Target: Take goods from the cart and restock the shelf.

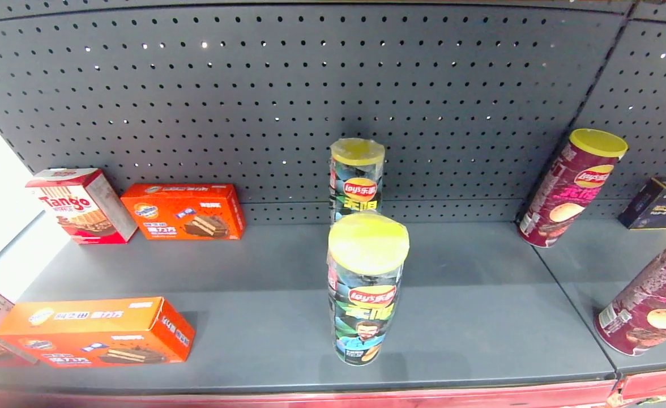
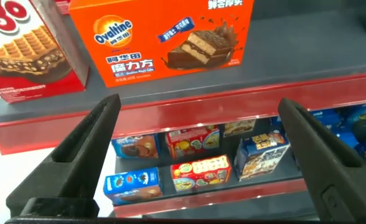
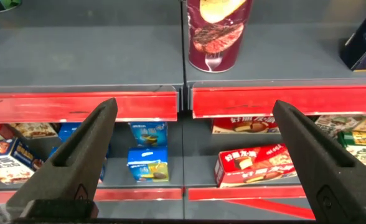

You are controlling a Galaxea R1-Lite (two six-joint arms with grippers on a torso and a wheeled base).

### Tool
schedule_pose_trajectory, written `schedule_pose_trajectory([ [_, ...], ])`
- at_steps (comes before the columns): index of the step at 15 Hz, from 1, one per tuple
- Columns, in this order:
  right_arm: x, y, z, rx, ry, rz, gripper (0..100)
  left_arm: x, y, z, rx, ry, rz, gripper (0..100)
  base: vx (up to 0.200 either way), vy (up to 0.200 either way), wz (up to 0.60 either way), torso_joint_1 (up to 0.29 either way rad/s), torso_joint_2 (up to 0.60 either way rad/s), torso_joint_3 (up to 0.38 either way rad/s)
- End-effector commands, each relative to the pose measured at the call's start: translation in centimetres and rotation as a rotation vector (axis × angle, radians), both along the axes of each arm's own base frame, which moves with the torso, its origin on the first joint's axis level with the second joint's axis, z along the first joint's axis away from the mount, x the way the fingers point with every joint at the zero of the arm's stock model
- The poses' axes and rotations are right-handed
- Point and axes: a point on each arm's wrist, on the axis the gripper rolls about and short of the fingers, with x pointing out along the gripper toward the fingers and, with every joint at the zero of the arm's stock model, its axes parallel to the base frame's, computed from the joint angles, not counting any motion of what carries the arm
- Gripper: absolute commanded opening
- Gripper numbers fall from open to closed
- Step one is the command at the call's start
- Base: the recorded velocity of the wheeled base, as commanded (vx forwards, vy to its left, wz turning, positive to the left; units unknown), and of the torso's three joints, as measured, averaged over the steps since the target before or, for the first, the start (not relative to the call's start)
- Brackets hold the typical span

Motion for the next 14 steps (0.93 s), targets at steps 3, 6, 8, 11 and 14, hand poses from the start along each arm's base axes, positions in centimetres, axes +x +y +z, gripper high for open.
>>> schedule_pose_trajectory([
  [3,0.01,0.0,-0.01,0.0,0.002,0.001,100,0.02,0.0,0.01,-0.001,0.002,0.001,100,0.0,0.0,0.0,0.0,0.0,0.0],
  [6,0.01,0.0,-0.01,0.0,0.002,0.001,100,0.02,0.0,0.01,0.0,0.002,0.0,100,0.0,0.0,0.0,0.0,0.0,0.0],
  [8,0.01,0.0,-0.01,0.0,0.002,0.002,100,0.02,0.0,0.01,-0.001,0.002,0.0,100,0.0,0.0,0.0,0.0,0.0,0.0],
  [11,0.01,0.0,-0.01,0.0,0.002,0.002,100,0.02,0.0,0.01,0.002,0.002,0.0,100,0.0,0.0,0.0,0.0,0.0,0.0],
  [14,0.01,0.0,-0.01,0.002,0.002,0.001,100,0.02,0.0,0.01,-0.006,0.002,0.003,100,0.0,-0.133,0.0,0.0,0.0,0.003],
])
